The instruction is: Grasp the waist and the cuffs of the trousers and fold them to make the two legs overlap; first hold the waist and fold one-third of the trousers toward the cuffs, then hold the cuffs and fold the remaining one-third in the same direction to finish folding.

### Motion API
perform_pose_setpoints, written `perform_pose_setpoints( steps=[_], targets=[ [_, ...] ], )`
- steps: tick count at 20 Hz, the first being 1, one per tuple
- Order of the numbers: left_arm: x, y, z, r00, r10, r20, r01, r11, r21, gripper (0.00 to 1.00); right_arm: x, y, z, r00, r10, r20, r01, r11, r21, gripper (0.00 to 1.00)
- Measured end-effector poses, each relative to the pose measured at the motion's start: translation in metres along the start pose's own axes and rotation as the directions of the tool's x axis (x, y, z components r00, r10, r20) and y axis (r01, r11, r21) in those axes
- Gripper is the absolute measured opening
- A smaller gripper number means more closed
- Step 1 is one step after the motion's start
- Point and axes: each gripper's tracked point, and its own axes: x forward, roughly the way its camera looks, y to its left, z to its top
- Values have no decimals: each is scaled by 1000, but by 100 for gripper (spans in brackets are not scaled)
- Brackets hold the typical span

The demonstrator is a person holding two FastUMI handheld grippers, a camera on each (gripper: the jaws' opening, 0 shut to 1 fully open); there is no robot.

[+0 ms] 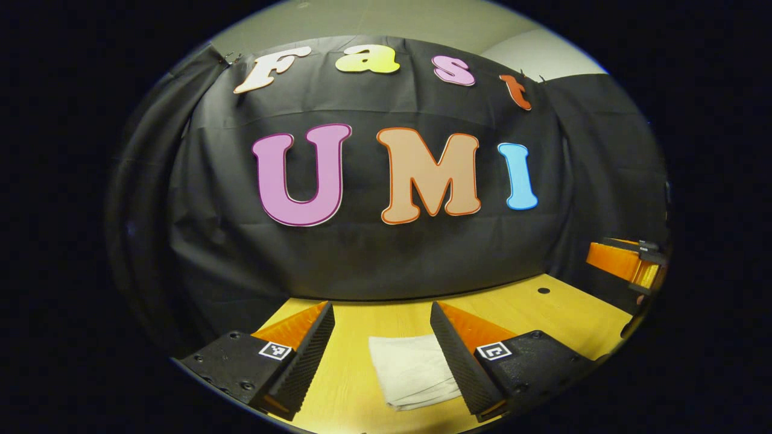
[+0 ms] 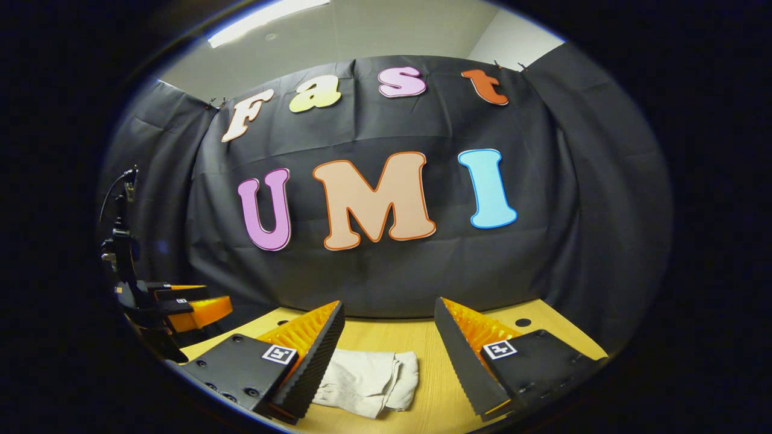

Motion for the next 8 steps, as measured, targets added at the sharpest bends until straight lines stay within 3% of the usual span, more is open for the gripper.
perform_pose_setpoints(
  steps=[8],
  targets=[
    [-5,25,5,998,46,33,-45,998,-40,95,-3,1,1,999,-31,12,32,999,-37,96]
  ],
)
